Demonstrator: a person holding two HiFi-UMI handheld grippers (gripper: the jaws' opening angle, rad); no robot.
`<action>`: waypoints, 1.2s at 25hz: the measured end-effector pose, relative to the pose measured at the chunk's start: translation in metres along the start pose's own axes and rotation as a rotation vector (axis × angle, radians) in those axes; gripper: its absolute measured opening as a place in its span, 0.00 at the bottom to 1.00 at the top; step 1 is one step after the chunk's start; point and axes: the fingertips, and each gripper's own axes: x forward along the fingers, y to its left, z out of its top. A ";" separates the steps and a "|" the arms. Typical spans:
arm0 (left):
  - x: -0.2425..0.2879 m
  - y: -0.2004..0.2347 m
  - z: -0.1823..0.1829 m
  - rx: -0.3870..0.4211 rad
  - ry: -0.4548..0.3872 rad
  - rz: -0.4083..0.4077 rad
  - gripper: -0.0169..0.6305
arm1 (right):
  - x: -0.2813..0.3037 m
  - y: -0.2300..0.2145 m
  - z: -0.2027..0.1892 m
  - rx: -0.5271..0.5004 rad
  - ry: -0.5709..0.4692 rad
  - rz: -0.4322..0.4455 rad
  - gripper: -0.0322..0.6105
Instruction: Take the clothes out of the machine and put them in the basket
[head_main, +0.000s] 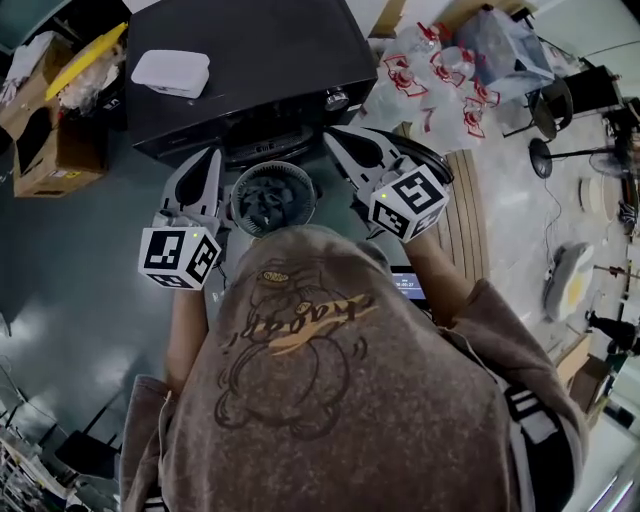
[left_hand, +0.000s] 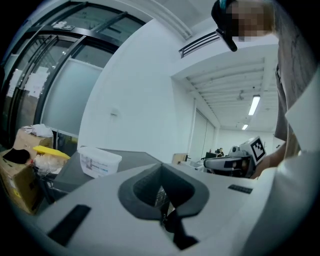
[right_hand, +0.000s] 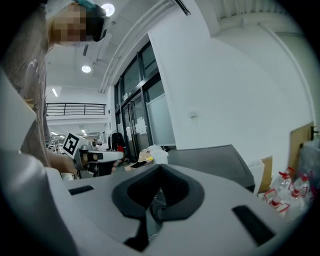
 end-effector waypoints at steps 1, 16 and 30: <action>0.004 0.000 -0.002 0.004 0.006 -0.005 0.04 | 0.000 -0.002 -0.002 -0.004 0.004 -0.004 0.04; 0.021 0.004 -0.006 -0.016 0.023 -0.009 0.04 | 0.025 -0.001 -0.007 -0.036 0.000 -0.017 0.04; 0.020 0.011 -0.005 -0.026 0.020 0.018 0.04 | 0.025 -0.005 -0.004 -0.023 -0.015 -0.031 0.04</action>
